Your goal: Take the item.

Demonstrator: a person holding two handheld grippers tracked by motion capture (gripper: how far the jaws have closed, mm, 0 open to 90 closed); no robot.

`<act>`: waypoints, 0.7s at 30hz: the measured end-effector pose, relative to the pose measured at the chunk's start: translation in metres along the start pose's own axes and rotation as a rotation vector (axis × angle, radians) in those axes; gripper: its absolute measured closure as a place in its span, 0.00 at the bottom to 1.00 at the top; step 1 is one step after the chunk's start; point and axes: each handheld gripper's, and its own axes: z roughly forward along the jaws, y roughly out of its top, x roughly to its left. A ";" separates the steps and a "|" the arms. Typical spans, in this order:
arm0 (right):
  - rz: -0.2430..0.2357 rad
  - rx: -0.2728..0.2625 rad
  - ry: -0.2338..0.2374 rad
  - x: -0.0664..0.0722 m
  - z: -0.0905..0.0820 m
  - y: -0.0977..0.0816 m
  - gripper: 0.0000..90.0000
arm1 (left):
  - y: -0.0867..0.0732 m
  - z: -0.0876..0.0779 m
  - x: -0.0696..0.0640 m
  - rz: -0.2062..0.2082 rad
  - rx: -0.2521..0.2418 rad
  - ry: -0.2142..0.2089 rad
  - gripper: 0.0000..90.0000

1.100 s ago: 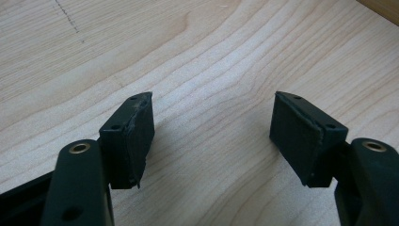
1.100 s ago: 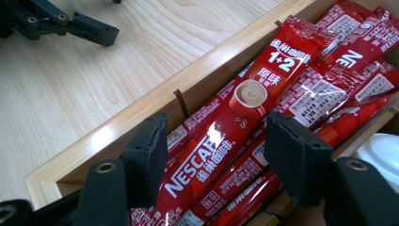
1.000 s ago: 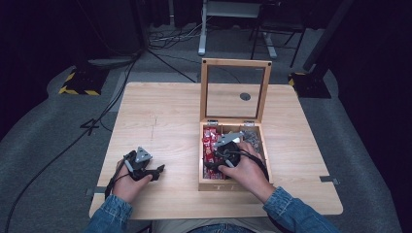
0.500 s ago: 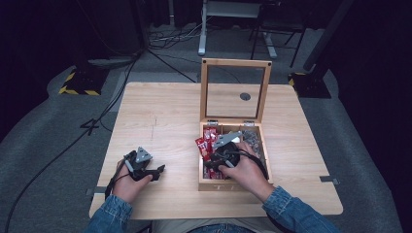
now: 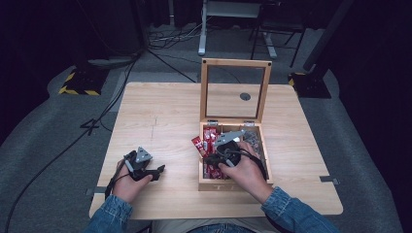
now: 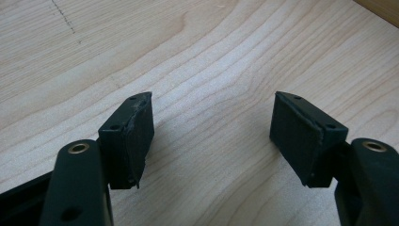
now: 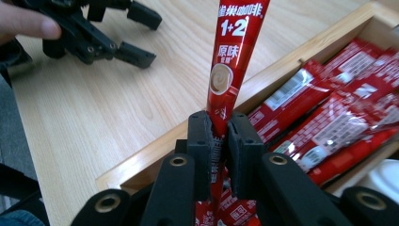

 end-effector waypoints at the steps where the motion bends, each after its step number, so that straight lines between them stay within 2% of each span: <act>1: -0.002 -0.007 -0.005 0.000 -0.002 0.001 0.90 | 0.000 0.000 0.000 0.000 0.000 0.000 0.35; 8: -0.001 -0.061 -0.010 -0.001 -0.020 0.009 0.90 | 0.000 0.000 0.000 -0.002 0.001 -0.002 0.35; 21: 0.007 -0.105 -0.042 -0.009 -0.048 0.012 0.90 | 0.001 0.000 0.001 -0.001 0.003 -0.004 0.34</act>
